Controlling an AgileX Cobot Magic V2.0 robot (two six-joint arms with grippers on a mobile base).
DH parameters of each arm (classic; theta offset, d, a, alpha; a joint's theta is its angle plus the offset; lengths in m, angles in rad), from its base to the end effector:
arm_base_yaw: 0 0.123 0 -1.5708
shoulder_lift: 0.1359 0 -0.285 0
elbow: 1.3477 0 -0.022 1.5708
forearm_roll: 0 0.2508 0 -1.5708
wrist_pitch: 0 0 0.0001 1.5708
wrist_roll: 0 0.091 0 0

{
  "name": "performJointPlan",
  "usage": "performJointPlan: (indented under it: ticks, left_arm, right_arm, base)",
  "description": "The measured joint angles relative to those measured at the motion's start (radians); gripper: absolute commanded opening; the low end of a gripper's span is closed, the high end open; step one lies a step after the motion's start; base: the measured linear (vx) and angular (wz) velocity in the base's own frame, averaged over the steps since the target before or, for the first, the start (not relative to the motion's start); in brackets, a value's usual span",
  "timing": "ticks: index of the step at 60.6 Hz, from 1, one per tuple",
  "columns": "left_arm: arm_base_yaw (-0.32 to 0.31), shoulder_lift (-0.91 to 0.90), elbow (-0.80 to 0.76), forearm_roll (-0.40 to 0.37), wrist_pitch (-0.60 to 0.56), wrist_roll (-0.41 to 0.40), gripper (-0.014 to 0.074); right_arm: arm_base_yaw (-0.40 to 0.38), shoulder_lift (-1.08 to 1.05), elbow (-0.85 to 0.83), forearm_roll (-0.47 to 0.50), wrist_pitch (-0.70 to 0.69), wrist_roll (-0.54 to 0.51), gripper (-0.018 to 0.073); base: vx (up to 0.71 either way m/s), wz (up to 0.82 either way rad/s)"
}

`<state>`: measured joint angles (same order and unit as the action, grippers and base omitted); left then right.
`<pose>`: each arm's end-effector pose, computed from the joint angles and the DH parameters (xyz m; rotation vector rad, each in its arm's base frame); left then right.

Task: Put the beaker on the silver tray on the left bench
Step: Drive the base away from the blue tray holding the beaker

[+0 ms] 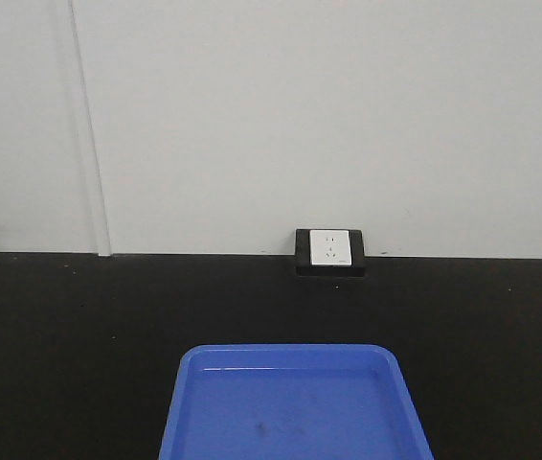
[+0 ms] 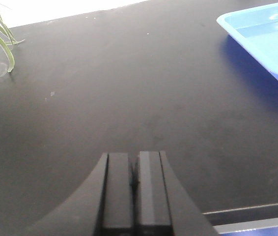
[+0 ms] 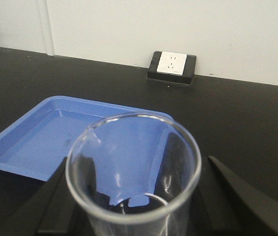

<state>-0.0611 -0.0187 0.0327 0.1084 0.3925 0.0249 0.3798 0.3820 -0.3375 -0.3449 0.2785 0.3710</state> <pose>0.0520 0.0006 0.1682 0.1474 1.8828 0.0828 0.0871 0.0256 0.2769 -0.2388 1.7792 0.2165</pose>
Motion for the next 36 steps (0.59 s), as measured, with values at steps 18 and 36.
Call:
performJointPlan:
  ticks: [18, 36]
  left_arm:
    - [0.0, 0.0, 0.0, 0.0, 0.0, 0.0, 0.0001]
    - [0.0, 0.0, 0.0, 0.0, 0.0, 0.0, 0.0001]
  right_arm:
    - [0.0, 0.0, 0.0, 0.0, 0.001, 0.0, -0.0011]
    - [0.0, 0.0, 0.0, 0.001, 0.001, 0.0, -0.0011]
  base:
    - [0.0, 0.0]
    - [0.0, 0.0]
